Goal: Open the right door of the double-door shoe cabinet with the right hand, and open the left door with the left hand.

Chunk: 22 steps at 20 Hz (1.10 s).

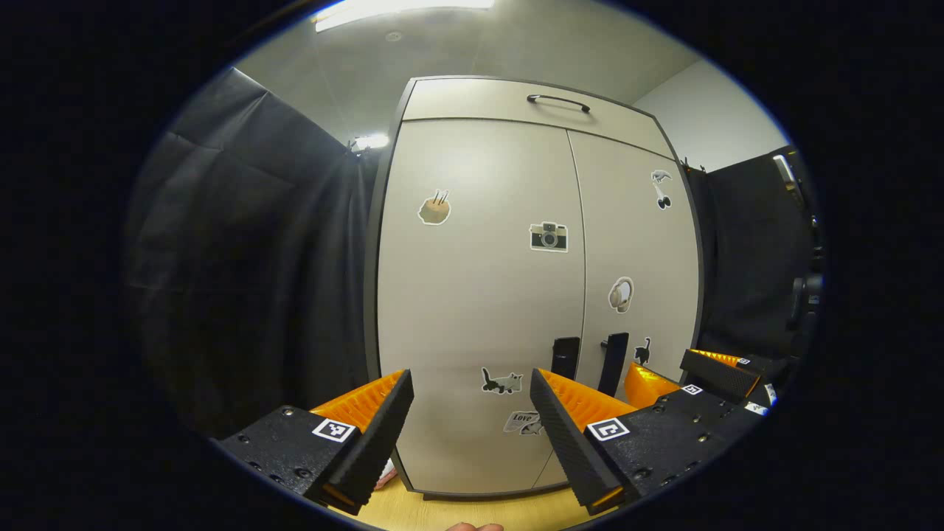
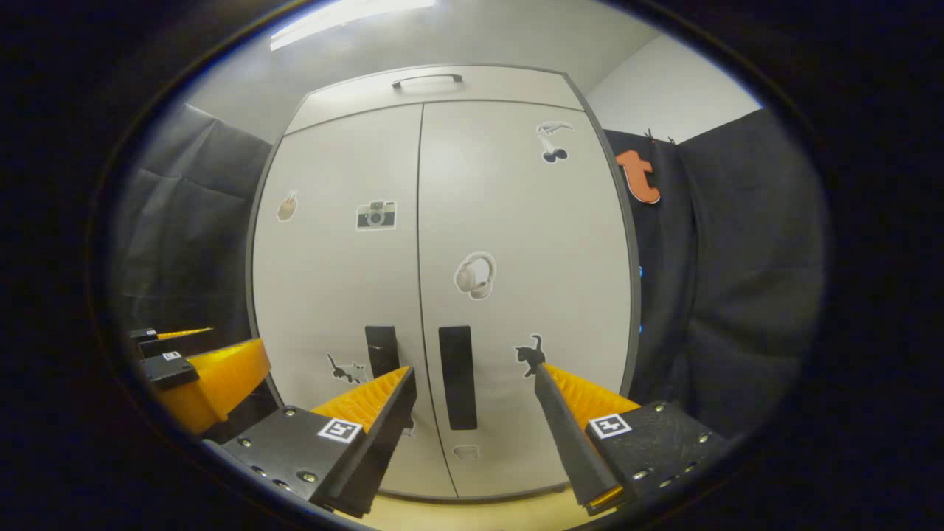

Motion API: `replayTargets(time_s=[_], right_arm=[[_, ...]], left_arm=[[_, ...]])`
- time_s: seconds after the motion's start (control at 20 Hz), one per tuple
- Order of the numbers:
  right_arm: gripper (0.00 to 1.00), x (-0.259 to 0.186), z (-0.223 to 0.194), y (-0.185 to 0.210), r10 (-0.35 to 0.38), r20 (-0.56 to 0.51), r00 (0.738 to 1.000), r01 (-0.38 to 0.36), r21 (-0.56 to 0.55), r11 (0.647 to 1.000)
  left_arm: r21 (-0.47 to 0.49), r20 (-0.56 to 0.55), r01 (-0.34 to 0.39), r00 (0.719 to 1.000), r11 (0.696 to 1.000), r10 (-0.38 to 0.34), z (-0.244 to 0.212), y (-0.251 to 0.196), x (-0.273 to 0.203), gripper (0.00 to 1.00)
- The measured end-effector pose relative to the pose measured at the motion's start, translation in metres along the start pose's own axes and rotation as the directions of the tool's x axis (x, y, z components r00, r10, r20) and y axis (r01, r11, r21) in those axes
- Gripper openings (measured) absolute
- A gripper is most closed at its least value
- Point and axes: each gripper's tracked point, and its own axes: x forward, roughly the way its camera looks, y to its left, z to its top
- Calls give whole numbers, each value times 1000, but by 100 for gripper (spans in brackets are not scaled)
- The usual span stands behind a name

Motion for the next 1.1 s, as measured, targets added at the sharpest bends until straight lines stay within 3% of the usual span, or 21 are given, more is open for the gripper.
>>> replayTargets(time_s=[0.05, 0.1, 0.2, 0.3, 0.4, 0.45, 0.65, 0.75, 0.95, 1.0, 1.1], right_arm=[[94, 5, -3, -1, -5, -7, 1000, 5, 1, 1000], [82, 8, -7, 0, -4, -16, 1000, 4, 4, 1000], [80, 16, -15, 2, -3, -39, 999, 3, 3, 1000], [65, 28, -18, 4, 3, -41, 999, -3, -1, 1000], [70, 42, -25, 6, 6, -59, 998, -6, -1, 1000], [65, 50, -28, 6, 5, -70, 998, -4, 2, 1000], [68, 72, -42, 6, -2, -104, 995, 2, 1, 1000], [60, 79, -47, 13, 14, -118, 993, -12, 23, 1000], [29, 82, -46, 18, 0, -96, 995, -1, -15, 1000], [33, 81, -47, 18, 0, -91, 996, -3, -40, 999], [27, 82, -48, 19, 12, -80, 997, -17, -58, 998]], left_arm=[[-2, -1, -4, 1000, 1000, 4, 0, 2, 1, 98], [-2, -3, -9, 1000, 1000, 9, -1, 5, 1, 98], [0, -3, -24, 1000, 1000, 24, -2, 11, 2, 98], [4, -7, -37, 999, 999, 37, -4, 17, 1, 98], [11, -12, -52, 999, 999, 52, -6, 24, 0, 98], [14, -13, -61, 998, 998, 61, -7, 28, -2, 98], [12, -33, -92, 995, 996, 93, -16, 41, -5, 98], [5, -45, -103, 994, 995, 103, -20, 46, -5, 98], [-2, -62, -121, 991, 993, 121, -28, 53, -6, 98], [-4, -65, -124, 990, 992, 124, -29, 54, -6, 98], [-6, -75, -125, 989, 992, 124, -33, 54, -7, 98]])
